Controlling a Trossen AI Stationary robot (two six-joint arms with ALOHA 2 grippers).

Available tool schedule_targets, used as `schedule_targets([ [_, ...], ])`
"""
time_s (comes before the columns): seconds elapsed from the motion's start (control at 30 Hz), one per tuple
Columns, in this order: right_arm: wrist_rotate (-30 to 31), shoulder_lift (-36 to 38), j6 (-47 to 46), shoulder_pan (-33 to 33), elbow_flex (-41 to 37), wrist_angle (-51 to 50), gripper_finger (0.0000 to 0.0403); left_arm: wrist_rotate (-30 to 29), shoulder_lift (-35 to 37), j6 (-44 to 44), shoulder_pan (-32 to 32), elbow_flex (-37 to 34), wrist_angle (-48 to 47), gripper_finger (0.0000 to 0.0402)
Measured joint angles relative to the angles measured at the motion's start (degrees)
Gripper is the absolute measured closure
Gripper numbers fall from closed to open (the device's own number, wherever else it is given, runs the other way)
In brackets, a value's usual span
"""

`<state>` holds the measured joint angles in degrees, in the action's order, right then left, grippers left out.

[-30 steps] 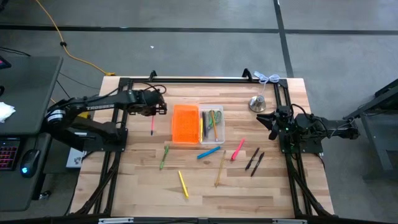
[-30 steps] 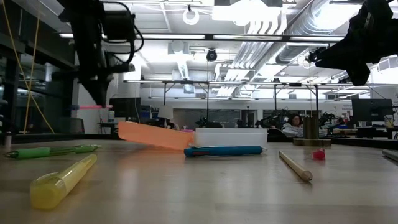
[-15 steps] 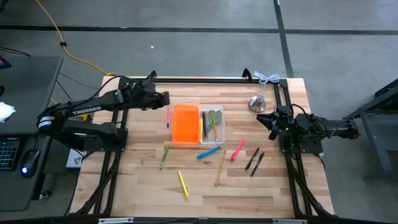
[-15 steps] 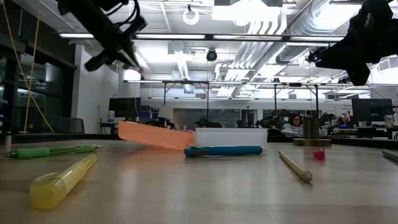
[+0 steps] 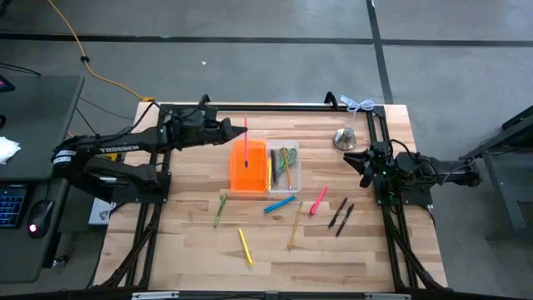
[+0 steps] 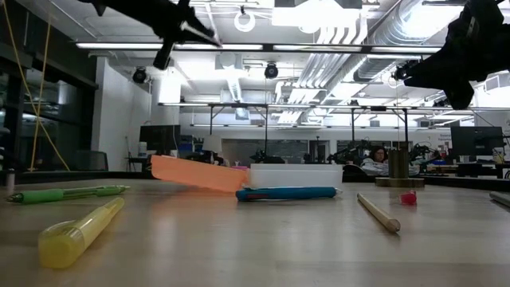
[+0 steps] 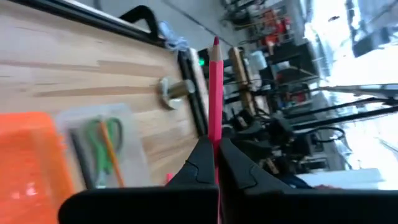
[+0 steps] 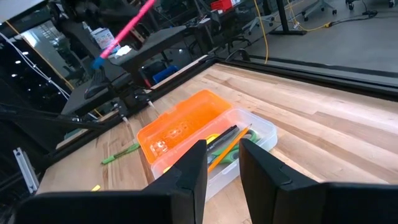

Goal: Pick & place school supplies into a supply box
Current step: Put the pink pencil into the supply box

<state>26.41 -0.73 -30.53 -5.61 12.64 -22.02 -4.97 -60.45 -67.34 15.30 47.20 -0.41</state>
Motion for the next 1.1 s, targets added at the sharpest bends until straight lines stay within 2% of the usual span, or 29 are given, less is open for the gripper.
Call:
schedule_targets([
  [0.43,-0.26,0.0,2.52,-0.02,0.0,-0.09,0.0332,-0.2,-4.29,1.58,-8.22,-0.02,17.27,0.0376],
  [1.1,-0.26,0.0,2.54,-0.01,0.0,-3.87,0.0332,-2.01,-13.53,2.65,-15.7,-0.02,40.92,0.0376],
])
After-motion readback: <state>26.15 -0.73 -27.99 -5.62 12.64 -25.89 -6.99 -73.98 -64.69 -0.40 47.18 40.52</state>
